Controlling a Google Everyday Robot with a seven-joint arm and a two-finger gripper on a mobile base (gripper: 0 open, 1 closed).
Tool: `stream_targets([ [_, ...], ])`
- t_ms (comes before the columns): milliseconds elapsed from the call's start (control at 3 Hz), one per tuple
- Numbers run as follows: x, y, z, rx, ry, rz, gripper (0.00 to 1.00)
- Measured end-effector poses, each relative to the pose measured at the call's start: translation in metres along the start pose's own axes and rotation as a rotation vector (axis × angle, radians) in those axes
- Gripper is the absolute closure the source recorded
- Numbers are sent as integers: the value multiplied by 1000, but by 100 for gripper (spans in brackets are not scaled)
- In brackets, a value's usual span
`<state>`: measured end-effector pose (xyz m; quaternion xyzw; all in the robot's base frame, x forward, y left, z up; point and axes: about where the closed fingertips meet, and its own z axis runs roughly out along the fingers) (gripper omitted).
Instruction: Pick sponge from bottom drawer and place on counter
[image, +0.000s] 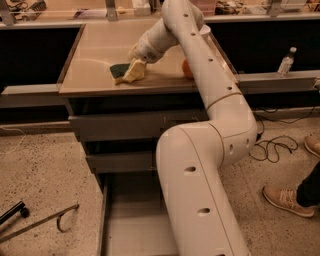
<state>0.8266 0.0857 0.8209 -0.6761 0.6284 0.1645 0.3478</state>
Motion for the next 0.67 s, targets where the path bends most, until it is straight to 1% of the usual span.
stream_targets([
  [333, 0, 0, 0, 0, 0, 0, 0],
  [667, 0, 0, 0, 0, 0, 0, 0],
])
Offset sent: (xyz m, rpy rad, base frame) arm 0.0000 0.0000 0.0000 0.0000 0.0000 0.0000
